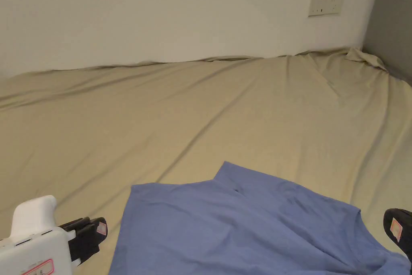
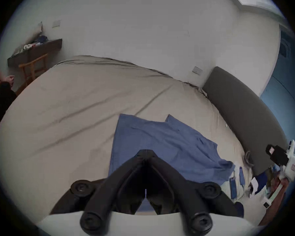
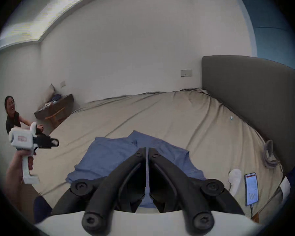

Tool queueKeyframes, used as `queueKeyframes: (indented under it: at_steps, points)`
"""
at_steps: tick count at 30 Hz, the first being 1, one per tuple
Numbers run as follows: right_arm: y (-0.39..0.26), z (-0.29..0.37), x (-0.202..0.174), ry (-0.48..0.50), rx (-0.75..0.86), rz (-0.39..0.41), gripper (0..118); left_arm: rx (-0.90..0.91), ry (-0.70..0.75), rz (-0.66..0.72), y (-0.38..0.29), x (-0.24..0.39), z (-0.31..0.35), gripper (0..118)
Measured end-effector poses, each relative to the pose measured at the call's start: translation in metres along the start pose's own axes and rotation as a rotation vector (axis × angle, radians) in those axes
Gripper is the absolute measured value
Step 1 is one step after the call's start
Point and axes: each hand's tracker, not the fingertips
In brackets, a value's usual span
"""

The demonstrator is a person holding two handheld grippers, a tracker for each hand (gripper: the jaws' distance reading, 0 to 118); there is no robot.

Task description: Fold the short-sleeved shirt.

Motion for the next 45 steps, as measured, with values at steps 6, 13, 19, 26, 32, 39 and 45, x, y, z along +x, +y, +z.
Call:
queueKeyframes:
  at_steps: [6, 13, 19, 26, 32, 39, 45]
  points:
    - [-0.008, -0.039, 0.004, -0.01, -0.085, 0.007, 5, -0.092, 0.138, -0.176, 0.042, -0.022, -0.138, 0]
    - [-0.019, -0.077, 0.004, -0.022, -0.155, 0.025, 5, -0.315, 0.23, -0.144, 0.055, -0.051, -0.302, 118]
    - [-0.03, -0.091, -0.002, -0.046, -0.221, 0.073, 5, -0.312, 0.312, -0.153, 0.034, -0.058, -0.332, 118]
    - [-0.053, -0.122, 0.017, -0.046, -0.332, 0.097, 5, -0.107, 0.231, -0.108, 0.031, -0.045, -0.284, 0]
    - [-0.026, -0.18, 0.07, -0.022, -0.316, 0.036, 8, 0.008, 0.076, 0.114, 0.049, -0.051, -0.196, 0]
    - [-0.009, -0.308, 0.144, -0.187, -0.573, 0.114, 107, 0.044, 0.083, 0.064, 0.055, -0.043, -0.142, 0]
    - [-0.055, -0.361, 0.145, -0.24, -0.789, 0.183, 82, 0.013, 0.102, 0.031, 0.054, -0.037, -0.15, 0]
